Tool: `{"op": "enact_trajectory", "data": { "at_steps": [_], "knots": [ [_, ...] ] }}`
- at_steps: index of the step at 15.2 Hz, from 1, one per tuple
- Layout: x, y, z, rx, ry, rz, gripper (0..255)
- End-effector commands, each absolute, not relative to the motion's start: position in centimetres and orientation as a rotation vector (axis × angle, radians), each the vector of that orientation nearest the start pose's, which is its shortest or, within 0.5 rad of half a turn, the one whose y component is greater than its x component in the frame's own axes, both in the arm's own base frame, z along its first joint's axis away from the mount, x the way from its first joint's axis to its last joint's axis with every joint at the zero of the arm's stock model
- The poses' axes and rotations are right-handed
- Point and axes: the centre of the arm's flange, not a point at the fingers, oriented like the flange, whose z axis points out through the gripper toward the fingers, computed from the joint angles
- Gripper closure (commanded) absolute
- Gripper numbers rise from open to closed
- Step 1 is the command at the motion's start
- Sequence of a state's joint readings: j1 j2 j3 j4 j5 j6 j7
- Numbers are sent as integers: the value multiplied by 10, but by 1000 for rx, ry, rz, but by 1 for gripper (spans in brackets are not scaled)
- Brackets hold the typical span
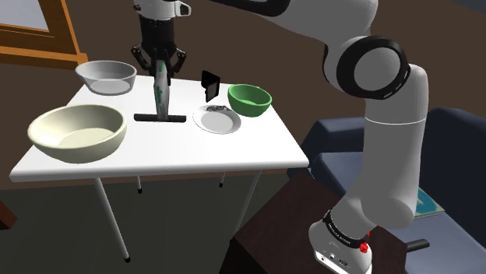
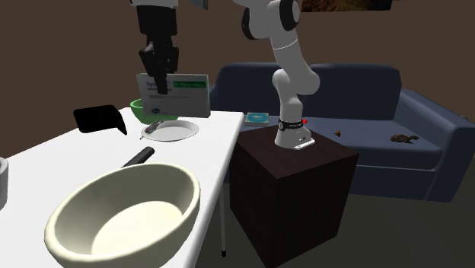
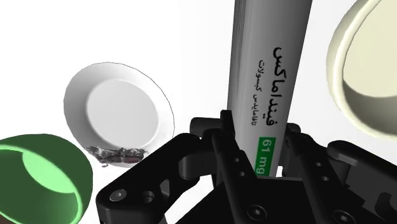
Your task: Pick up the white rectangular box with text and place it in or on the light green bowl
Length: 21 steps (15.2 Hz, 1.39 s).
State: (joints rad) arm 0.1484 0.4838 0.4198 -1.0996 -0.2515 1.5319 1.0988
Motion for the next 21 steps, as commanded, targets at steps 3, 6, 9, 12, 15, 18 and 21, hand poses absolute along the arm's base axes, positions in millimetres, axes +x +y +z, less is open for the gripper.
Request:
{"op": "enact_trajectory", "data": {
  "at_steps": [3,6,9,12,15,18,21],
  "knots": [
    [627,228,564,-3060,913,-54,255],
    [628,189,566,-3060,913,-54,255],
    [630,149,568,-3060,913,-54,255],
    [631,110,570,-3060,913,-54,255],
    [632,70,572,-3060,913,-54,255],
    [633,30,574,-3060,913,-54,255],
    [635,-9,575,-3060,913,-54,255]
  ]
}}
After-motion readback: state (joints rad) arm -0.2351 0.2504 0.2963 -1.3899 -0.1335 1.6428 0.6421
